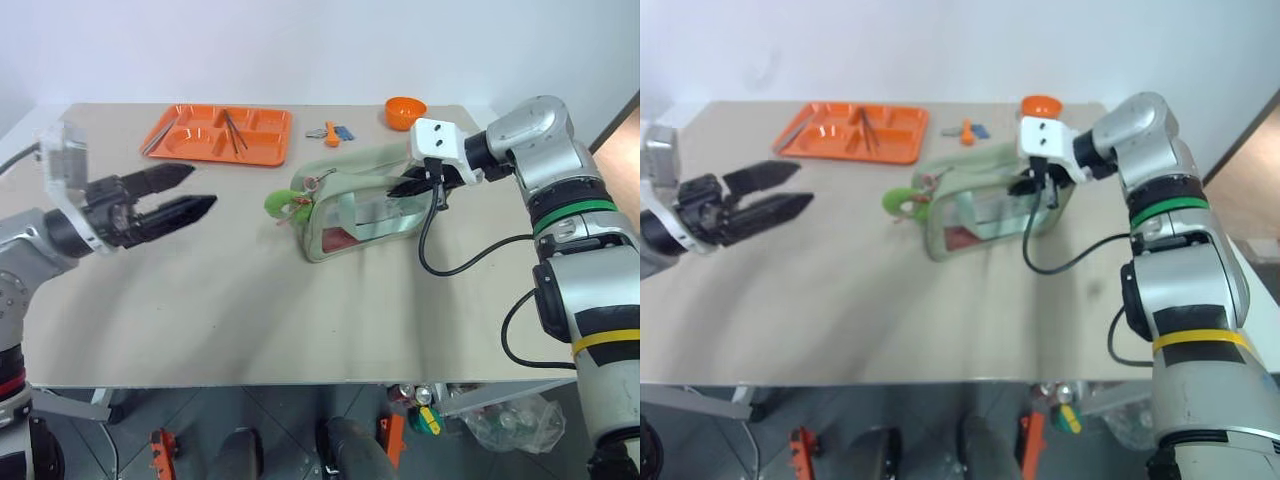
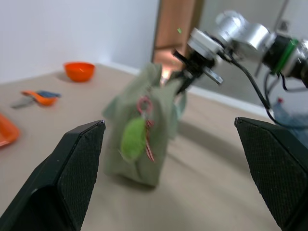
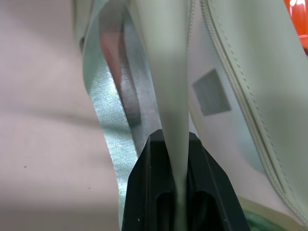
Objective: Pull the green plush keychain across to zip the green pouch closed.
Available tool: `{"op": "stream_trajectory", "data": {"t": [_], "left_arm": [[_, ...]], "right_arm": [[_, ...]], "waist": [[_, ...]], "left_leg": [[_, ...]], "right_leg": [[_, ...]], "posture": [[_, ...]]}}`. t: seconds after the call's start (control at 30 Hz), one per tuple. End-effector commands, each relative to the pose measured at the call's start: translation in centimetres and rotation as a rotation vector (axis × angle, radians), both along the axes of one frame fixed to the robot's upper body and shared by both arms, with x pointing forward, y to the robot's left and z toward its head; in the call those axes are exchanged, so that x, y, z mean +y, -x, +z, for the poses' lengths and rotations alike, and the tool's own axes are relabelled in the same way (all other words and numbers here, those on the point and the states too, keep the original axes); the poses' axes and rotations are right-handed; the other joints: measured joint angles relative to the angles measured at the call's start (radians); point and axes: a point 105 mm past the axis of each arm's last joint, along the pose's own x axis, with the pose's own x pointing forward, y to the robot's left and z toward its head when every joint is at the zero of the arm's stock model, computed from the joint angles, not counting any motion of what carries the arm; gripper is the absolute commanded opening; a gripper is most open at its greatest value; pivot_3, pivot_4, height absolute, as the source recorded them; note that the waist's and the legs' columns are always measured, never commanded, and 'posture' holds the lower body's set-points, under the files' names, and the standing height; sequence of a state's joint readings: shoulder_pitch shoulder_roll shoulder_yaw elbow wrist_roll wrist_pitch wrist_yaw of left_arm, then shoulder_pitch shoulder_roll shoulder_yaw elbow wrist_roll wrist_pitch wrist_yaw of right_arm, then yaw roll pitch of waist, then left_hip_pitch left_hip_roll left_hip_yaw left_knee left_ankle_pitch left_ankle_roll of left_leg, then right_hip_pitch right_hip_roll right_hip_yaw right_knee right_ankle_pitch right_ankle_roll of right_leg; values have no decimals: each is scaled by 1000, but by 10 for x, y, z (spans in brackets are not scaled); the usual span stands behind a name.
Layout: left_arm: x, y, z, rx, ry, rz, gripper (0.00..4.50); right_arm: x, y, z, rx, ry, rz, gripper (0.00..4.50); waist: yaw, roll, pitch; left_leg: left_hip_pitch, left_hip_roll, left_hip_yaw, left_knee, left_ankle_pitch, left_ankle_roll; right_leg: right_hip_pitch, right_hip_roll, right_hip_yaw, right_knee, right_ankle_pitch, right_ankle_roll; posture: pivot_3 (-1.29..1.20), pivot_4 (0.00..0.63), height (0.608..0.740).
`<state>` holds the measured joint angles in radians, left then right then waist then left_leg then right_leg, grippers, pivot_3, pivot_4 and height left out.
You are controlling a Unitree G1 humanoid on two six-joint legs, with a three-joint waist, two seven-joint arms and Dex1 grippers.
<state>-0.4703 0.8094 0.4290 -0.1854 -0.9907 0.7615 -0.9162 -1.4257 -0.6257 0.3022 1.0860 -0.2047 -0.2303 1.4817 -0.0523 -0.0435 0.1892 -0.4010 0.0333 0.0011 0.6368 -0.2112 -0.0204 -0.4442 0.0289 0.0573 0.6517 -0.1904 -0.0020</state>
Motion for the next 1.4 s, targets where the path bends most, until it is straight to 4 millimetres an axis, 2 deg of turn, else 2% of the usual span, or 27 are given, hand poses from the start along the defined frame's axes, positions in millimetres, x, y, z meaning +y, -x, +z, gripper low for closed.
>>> {"op": "stream_trajectory", "data": {"t": [0.03, 0.23, 0.37, 0.47, 0.6, 0.67, 0.8, 0.97, 1.27, 1.4], "left_arm": [[14, 5, 19, -68, 71, 37, 4500], [26, 7, 22, -73, 143, 79, 4500], [32, 7, 24, -75, 182, 101, 4500], [35, 8, 24, -76, 203, 112, 4500], [36, 9, 22, -72, 206, 119, 4500], [37, 9, 22, -71, 206, 122, 4500], [38, 9, 23, -71, 205, 125, 4500], [39, 12, 23, -74, 203, 128, 4500], [40, 10, 27, -77, 210, 123, 4500], [38, 8, 25, -71, 211, 119, 4500]], "right_arm": [[15, 11, 21, -14, -13, 71, 54], [30, 16, 35, 10, -20, 11, 54], [52, 22, 46, 27, -71, -8, 54], [78, 45, 44, 135, -128, 27, 54], [100, 68, 47, 216, -194, 54, 54], [108, 76, 47, 244, -213, 62, 54], [115, 84, 34, 260, -198, 74, 54], [121, 79, 12, 245, -193, 56, 54], [134, 64, 13, 207, -284, -14, 54], [140, 65, 13, 226, -341, -3, 1248]], "waist": [[1, 0, 0], [3, 0, 0], [4, 0, 0], [3, 0, 0], [5, 0, 0], [6, 0, 0], [6, 0, 0], [5, 0, 0], [5, 0, 0], [5, 0, 0]], "left_leg": [[0, 0, 0, 0, 0, 0], [0, 0, -1, 0, 0, 0], [0, 0, -1, 0, 0, 0], [0, 0, -1, 0, 0, 0], [-1, 0, -3, 0, 0, 0], [-2, 0, -4, 0, 0, 0], [-2, -1, -5, 1, 0, 0], [-2, -1, -5, 3, 0, -1], [-1, -1, -5, 3, 1, -1], [-2, 0, -5, 3, 1, -1]], "right_leg": [[0, 0, 0, 0, 0, 0], [0, -1, -1, 0, 0, 0], [0, -1, -1, 0, 0, 0], [-1, -1, -1, 1, 0, -1], [-2, -1, -4, 4, -2, -3], [-2, -1, -5, 4, -3, -3], [-2, -1, -6, 5, -3, -3], [-1, -1, -6, 5, -2, -2], [-1, -1, -6, 6, -2, -2], [-1, -1, -6, 7, -2, -3]], "posture": [[0, 150, 740], [0, 150, 740], [0, 150, 740], [0, 150, 740], [0, 150, 740], [0, 150, 740], [0, 150, 740], [0, 150, 740], [0, 150, 740], [0, 150, 740]]}}
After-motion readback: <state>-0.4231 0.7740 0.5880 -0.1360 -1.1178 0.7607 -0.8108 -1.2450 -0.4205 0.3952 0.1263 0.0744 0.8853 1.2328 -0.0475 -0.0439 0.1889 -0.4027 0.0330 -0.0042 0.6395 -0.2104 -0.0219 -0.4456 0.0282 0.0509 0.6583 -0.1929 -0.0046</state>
